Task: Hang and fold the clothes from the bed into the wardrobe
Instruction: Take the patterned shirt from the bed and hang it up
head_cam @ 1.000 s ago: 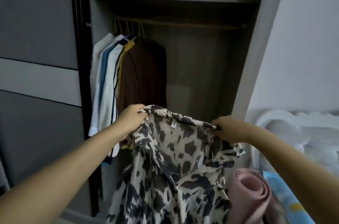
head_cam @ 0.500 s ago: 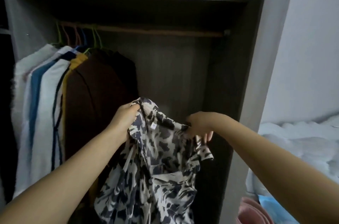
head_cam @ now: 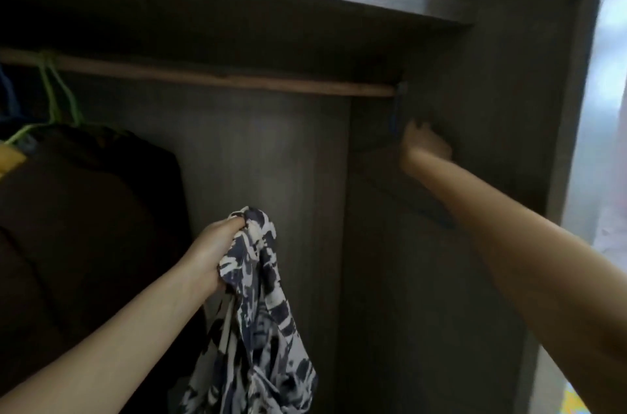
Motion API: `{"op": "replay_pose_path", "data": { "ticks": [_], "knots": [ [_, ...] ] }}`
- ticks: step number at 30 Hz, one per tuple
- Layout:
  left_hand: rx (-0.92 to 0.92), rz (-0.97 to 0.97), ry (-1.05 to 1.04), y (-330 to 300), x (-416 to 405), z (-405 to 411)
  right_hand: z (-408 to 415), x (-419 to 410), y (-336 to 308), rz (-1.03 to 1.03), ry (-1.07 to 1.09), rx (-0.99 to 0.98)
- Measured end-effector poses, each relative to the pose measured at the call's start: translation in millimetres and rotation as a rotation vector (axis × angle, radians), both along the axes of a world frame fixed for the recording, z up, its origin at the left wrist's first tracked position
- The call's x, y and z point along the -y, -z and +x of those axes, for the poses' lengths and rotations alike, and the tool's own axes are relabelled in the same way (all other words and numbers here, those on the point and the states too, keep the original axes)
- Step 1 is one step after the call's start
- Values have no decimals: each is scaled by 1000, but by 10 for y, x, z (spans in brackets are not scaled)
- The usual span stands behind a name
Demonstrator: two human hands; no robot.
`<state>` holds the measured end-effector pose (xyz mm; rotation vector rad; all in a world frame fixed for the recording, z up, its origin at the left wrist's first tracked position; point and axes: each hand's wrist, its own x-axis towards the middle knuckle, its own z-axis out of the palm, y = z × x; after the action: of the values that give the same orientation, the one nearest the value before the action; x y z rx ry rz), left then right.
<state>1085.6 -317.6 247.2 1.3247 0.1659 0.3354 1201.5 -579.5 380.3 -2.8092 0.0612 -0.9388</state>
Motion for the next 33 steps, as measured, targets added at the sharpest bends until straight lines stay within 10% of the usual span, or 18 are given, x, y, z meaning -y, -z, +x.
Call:
{"op": "replay_pose_path", "data": {
  "ticks": [16, 24, 33],
  "knots": [
    [-145, 257, 205, 101, -287, 405, 47, -153, 1084, 741, -503, 403],
    [-240, 404, 137, 487, -21, 165, -620, -290, 1956, 1405, -957, -186],
    [-474, 399, 257, 512, 310, -307, -1584, 61, 1832, 1865, -1281, -81]
  ]
}}
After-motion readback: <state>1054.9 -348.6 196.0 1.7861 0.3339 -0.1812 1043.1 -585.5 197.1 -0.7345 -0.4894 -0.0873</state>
